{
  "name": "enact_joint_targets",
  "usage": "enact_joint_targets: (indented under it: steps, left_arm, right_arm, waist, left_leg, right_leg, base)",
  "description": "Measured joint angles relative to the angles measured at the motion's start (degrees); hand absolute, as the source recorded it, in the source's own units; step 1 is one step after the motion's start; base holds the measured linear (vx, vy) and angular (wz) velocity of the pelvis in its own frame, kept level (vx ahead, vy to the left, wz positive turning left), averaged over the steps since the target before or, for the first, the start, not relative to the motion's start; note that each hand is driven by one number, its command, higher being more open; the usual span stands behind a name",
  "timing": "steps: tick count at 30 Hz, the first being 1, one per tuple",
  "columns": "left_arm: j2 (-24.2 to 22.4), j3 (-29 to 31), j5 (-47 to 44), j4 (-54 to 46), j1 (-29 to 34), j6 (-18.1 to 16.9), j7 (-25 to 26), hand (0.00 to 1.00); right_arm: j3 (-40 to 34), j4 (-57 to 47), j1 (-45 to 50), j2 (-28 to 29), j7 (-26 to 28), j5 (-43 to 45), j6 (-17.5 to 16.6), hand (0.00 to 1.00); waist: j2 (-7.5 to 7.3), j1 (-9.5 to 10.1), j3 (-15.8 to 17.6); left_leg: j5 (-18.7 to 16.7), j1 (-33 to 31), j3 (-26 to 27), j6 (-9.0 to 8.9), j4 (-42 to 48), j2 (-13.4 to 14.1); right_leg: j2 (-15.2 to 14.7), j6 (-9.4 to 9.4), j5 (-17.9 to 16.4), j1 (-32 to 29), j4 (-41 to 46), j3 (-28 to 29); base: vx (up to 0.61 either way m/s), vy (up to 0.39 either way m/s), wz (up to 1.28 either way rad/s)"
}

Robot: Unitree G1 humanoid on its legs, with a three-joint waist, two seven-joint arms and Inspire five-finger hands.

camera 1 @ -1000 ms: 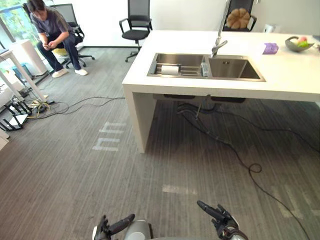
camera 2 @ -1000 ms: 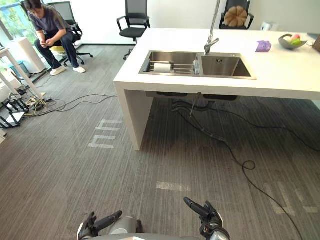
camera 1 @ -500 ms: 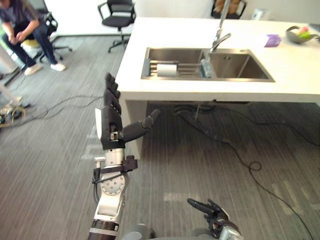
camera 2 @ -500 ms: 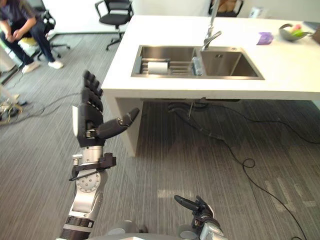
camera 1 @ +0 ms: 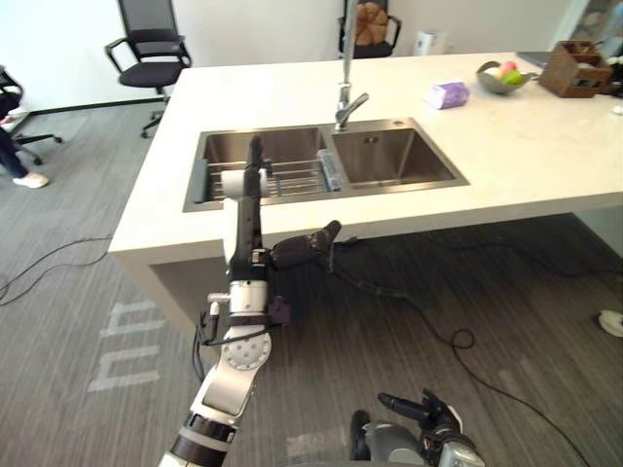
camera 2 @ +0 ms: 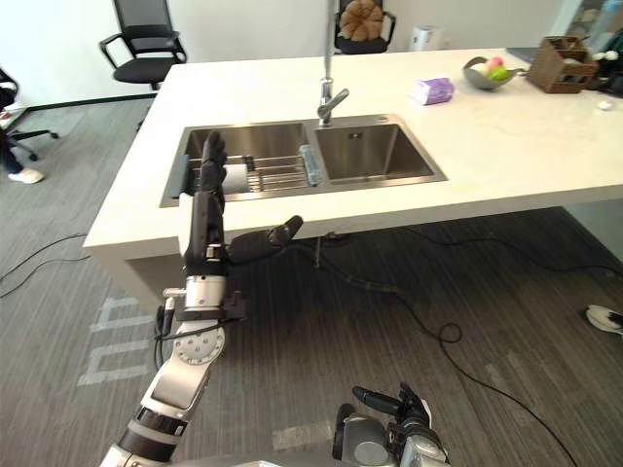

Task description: Walk over to the sink, pick up the cup, carry it to the dishwasher, place the cup inside the dishwasher, then close the dishwasher door

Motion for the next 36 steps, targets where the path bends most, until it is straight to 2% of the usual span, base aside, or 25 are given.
enact_joint_targets:
  steps: [2, 3, 4, 6, 7, 8, 9, 10, 11, 12, 13, 15, 17, 20, 22, 25, 27, 29, 30, 31, 32, 33, 34, 35, 36]
  left_arm:
    - [0.16, 0.11, 0.04, -0.04, 0.32, 1.32, -0.12, 1.0]
    - [-0.26, 0.19, 0.46, -0.02, 0.87, 2.64, -0.65, 1.0]
    - [-0.31, 0.34, 1.89, 0.1, 1.61, 4.16, -1.28, 1.0]
    - [-1.13, 1.26, 3.49, 0.12, 5.36, 6.64, -1.51, 1.0]
    - [-0.63, 1.19, 4.18, 0.61, 6.5, 7.64, -2.02, 1.0]
    - [-0.63, 1.19, 4.18, 0.61, 6.5, 7.64, -2.02, 1.0]
    - [0.49, 1.49, 4.48, 1.3, 6.85, 9.32, -3.56, 1.0]
    - [0.78, 2.8, 4.55, 0.81, 6.85, 9.58, -4.11, 1.0]
    - [0.88, 3.65, 4.59, 0.34, 6.84, 9.79, -4.21, 1.0]
    - [1.24, 5.22, 5.57, -0.39, 6.52, 10.2, -4.51, 1.0]
    - [1.96, 5.93, 6.73, -0.16, 5.92, 11.17, -4.94, 1.0]
    - [3.37, 5.34, 6.77, 0.0, 5.6, 13.84, -5.71, 1.0]
    - [3.12, 3.35, 6.81, 0.02, 3.83, 15.24, -6.67, 1.0]
    - [4.25, 2.06, 7.39, 0.54, 3.1, 16.82, -7.97, 1.0]
    - [6.32, 2.39, 7.92, 0.6, 1.78, 18.34, -8.43, 1.0]
    - [8.23, 3.6, 7.84, 0.66, -4.56, 19.25, -9.72, 1.0]
    - [9.0, 3.7, 7.8, 0.75, -8.57, 19.4, -10.89, 1.0]
    - [10.9, 3.68, 7.76, 1.31, -12.13, 19.39, -11.74, 1.0]
    - [12.97, 3.64, 7.74, 1.83, -13.72, 19.36, -12.4, 1.0]
    - [13.34, 3.63, 7.75, 2.63, -13.74, 19.19, -12.44, 1.0]
    - [13.54, 3.7, 7.74, 3.28, -13.74, 19.21, -12.4, 1.0]
    - [14.19, 4.78, 7.75, 4.59, -13.79, 19.07, -12.23, 1.0]
    - [15.08, 6.22, 7.74, 6.18, -14.02, 19.0, -11.66, 1.0]
    - [15.67, 6.69, 7.73, 7.09, -14.41, 19.01, -11.39, 1.0]
    - [16.83, 7.57, 7.68, 8.84, -15.02, 19.41, -10.98, 1.0]
  right_arm:
    - [-0.13, 0.08, -0.05, -0.45, 1.37, -1.53, 1.88, 1.0]
    - [0.01, -0.1, -0.21, -1.39, 2.18, -2.3, 3.4, 1.0]
    - [-0.11, -0.82, 1.18, -1.5, 3.04, -2.86, 4.36, 1.0]
    - [-0.02, -0.54, 0.92, -2.67, 4.51, -4.11, 5.37, 1.0]
    - [0.51, 0.09, 0.74, -3.32, 4.99, -4.53, 5.45, 1.0]
    - [0.51, 0.09, 0.74, -3.32, 4.99, -4.53, 5.45, 1.0]
    - [0.93, 3.05, -0.15, -4.48, 6.17, -4.66, 6.07, 1.0]
    - [1.16, 4.7, -0.59, -5.19, 6.96, -4.94, 6.25, 1.0]
    - [1.16, 5.52, -1.09, -5.23, 7.33, -5.1, 6.36, 1.0]
    - [0.96, 7.22, -1.95, -5.24, 8.2, -6.04, 6.38, 1.0]
    - [-0.07, 9.56, -3.02, -5.33, 9.16, -7.29, 6.37, 1.0]
    - [-1.08, 10.75, -3.54, -4.91, 9.74, -9.27, 6.37, 1.0]
    - [-1.39, 11.03, -3.02, -5.31, 9.58, -9.48, 6.28, 1.0]
    - [-2.52, 12.92, -3.61, -4.83, 9.95, -9.48, 7.84, 1.0]
    - [-2.44, 13.17, -2.22, -4.02, 11.1, -9.63, 8.97, 1.0]
    - [-3.85, 13.22, -0.41, -4.39, 13.14, -8.61, 11.55, 1.0]
    - [-6.57, 13.11, 1.35, -4.25, 14.57, -5.21, 12.33, 1.0]
    - [-7.48, 12.02, 1.48, -4.37, 15.8, -3.78, 12.37, 1.0]
    - [-7.16, 11.25, 1.35, -4.1, 16.28, -3.98, 11.87, 1.0]
    - [-6.95, 11.09, 1.71, -4.24, 16.32, -4.0, 11.56, 1.0]
    - [-6.94, 10.89, 1.99, -4.25, 16.39, -3.99, 11.3, 1.0]
    - [-6.18, 10.82, 1.73, -4.14, 16.61, -3.98, 11.16, 1.0]
    - [-5.54, 10.79, 0.96, -3.97, 16.66, -3.79, 11.27, 1.0]
    - [-5.35, 10.84, 0.87, -3.76, 16.65, -3.72, 11.45, 1.0]
    - [-4.96, 10.81, 0.81, -3.36, 16.58, -3.36, 11.82, 1.0]
  waist:
    - [1.16, 0.49, -1.09]
    - [2.36, 1.0, -1.48]
    - [1.34, 1.1, -1.83]
    - [3.31, 1.48, -1.24]
    - [3.25, 1.8, -0.89]
    - [3.25, 1.8, -0.89]
    - [2.82, 2.46, -0.45]
    - [2.87, 3.23, -0.57]
    - [2.87, 3.18, -0.64]
    - [2.72, 3.16, -0.83]
    - [2.43, 3.45, -0.72]
    - [1.7, 3.29, -1.09]
    - [1.71, 3.03, -1.28]
    - [0.0, 3.23, -1.1]
    - [-1.91, 3.2, -2.22]
    - [-1.58, 3.3, -2.75]
    - [-0.72, 3.06, -3.69]
    - [-1.37, 2.71, -4.02]
    - [-4.28, 2.55, -3.9]
    - [-4.43, 2.04, -4.18]
    - [-3.89, 1.77, -4.62]
    - [-3.84, 1.69, -5.57]
    - [-3.26, 1.43, -5.96]
    - [-3.23, 1.43, -5.94]
    - [-3.28, 1.44, -5.87]
  left_leg:
    - [1.23, -3.22, -1.31, 5.23, 5.52, 1.79]
    - [3.05, -8.41, -2.96, 8.16, 14.55, 4.13]
    - [7.14, -13.73, -3.55, 9.21, 25.39, 5.48]
    - [15.12, -20.39, -6.13, 9.2, 38.37, 9.31]
    - [12.18, -23.68, -6.24, 7.65, 42.05, 8.31]
    - [12.18, -23.68, -6.24, 7.65, 42.05, 8.31]
    - [6.45, -27.09, -4.01, 5.67, 38.41, 4.54]
    - [4.44, -27.34, -1.63, 4.98, 28.36, 1.71]
    - [4.25, -27.08, -1.06, 4.72, 21.66, 0.19]
    - [4.76, -26.16, -0.69, 3.78, 6.69, -2.84]
    - [11.03, -24.31, -1.45, 3.59, -5.45, -5.21]
    - [18.05, -20.57, -2.09, 2.74, -15.12, -7.47]
    - [22.23, -20.55, -1.45, 2.93, -17.5, -7.52]
    - [21.94, -18.46, 0.11, 4.08, -17.4, -9.27]
    - [20.95, -17.81, 0.57, 4.39, -15.03, -10.59]
    - [16.64, -17.6, -0.23, 4.1, -10.65, -10.88]
    - [15.02, -16.52, -0.96, 4.46, -11.18, -11.2]
    - [13.49, -13.56, -1.3, 6.12, -13.38, -12.56]
    - [11.73, -10.86, -1.96, 7.15, -14.02, -15.59]
    - [11.01, -9.49, -2.83, 7.81, -14.06, -16.0]
    - [10.64, -9.09, -3.2, 8.07, -14.08, -15.97]
    - [10.35, -9.03, -3.52, 8.74, -14.05, -15.83]
    - [10.06, -9.22, -3.94, 8.62, -14.06, -15.11]
    - [10.09, -9.44, -4.02, 8.24, -13.91, -14.62]
    - [9.57, -10.09, -4.35, 7.13, -12.41, -13.49]
  right_leg:
    - [1.52, 0.61, -0.38, 0.65, -2.16, -1.28]
    - [1.64, -0.27, -3.43, 0.65, 3.57, -1.68]
    - [0.91, 0.79, -9.84, 3.74, 5.13, -1.42]
    - [3.83, -0.08, -10.47, 8.48, 1.37, -2.54]
    - [3.91, -0.73, -10.24, 11.21, -0.98, -2.49]
    - [3.91, -0.73, -10.24, 11.21, -0.98, -2.49]
    - [3.76, -1.03, -9.15, 16.31, -6.74, -2.39]
    - [3.68, -0.98, -8.22, 17.96, -9.33, -1.99]
    - [3.67, -0.97, -8.1, 18.35, -10.38, -1.89]
    - [3.55, -0.85, -6.73, 18.55, -11.64, -1.61]
    - [3.36, -0.76, -6.65, 19.44, -12.25, -0.64]
    - [2.56, -0.53, -6.79, 20.92, -14.12, 0.24]
    - [2.11, 0.49, -7.52, 21.04, -14.98, -0.09]
    - [0.01, 1.29, -8.01, 21.91, -13.62, -0.14]
    - [-1.49, 1.64, -8.05, 24.07, -14.06, -0.33]
    - [-2.25, 3.32, -8.98, 25.99, -11.4, -2.34]
    - [-3.46, 4.78, -10.46, 22.68, -1.58, -4.11]
    - [-7.6, 4.22, -11.06, 16.12, 15.99, -4.16]
    - [-12.44, 0.75, -8.9, 12.49, 27.6, -3.66]
    - [-13.04, -0.94, -6.2, 11.28, 31.59, -2.49]
    - [-12.59, -0.75, -5.78, 10.31, 33.37, -1.04]
    - [-11.17, 0.07, -10.75, 8.03, 33.02, 1.69]
    - [-8.99, 0.85, -14.93, 6.33, 27.95, 3.17]
    - [-8.0, 1.44, -16.21, 5.56, 24.05, 3.57]
    - [-6.16, 1.98, -16.26, 5.45, 13.7, 3.29]
  base:
    - [0.09, -0.17, -0.22]
    - [0.21, -0.123, 0.18]
    - [0.28, -0.139, 0.26]
    - [0.3, -0.197, 0.19]
    - [0.29, -0.197, 0.08]
    - [0.27, -0.163, 0.17]
    - [0.25, -0.139, 0.02]
    - [0.19, -0.099, -0.01]
    - [0.28, -0.072, -0.2]
    - [0.32, -0.058, -0.25]
    - [0.39, -0.05, -0.35]
    - [0.34, 0.023, -0.13]
    - [0.28, 0.062, 0.19]
    - [0.27, 0.069, 0.0]
    - [0.19, 0.034, 0.06]
    - [0.11, 0.028, 0.29]
    - [0.05, 0.075, 0.4]
    - [0.08, 0.082, 0.23]
    - [0.08, 0.045, 0.28]
    - [0.12, 0.036, 0.3]
    - [0.13, 0.0, 0.31]
    - [0.17, -0.024, 0.27]
    - [0.14, -0.038, 0.23]
    - [0.17, -0.063, 0.2]
    - [0.18, -0.081, 0.12]
